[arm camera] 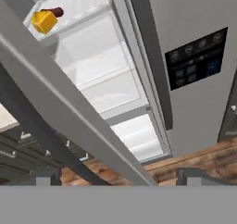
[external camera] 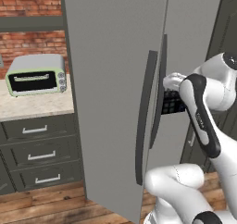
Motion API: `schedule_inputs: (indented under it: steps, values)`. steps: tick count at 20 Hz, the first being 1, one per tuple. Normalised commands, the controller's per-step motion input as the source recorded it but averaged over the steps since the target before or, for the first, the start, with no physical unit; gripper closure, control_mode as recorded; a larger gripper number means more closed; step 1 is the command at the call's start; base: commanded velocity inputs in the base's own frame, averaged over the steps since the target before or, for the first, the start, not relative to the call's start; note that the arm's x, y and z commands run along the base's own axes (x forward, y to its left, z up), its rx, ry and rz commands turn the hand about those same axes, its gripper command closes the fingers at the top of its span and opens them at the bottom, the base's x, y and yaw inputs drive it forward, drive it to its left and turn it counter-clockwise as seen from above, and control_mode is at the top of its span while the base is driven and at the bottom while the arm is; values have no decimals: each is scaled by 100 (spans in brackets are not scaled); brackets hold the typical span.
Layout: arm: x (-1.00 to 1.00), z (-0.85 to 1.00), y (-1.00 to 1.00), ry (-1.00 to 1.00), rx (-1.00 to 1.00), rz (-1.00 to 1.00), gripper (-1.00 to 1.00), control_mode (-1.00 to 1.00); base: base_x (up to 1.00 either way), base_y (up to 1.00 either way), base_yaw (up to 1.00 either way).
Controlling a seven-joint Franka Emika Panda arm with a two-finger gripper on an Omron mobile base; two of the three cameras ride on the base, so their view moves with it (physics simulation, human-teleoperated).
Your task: Retrieve the sausage and cheese from the fridge and place them on the cutting board on the counter.
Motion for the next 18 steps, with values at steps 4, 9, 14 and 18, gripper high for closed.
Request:
schedule_inputs:
  steps: [4, 9, 14, 18]
  values:
    - [93, -1, -16, 21, 22, -19, -100, -100, 0, 0, 0]
    - [40, -1, -36, 6, 25, -6, -100, -100, 0, 0, 0]
    - [44, -23, -37, 13, 29, -10, -100, -100, 0, 0, 0]
    - [66, -27, -19, 5, 32, -8, -100, -100, 0, 0, 0]
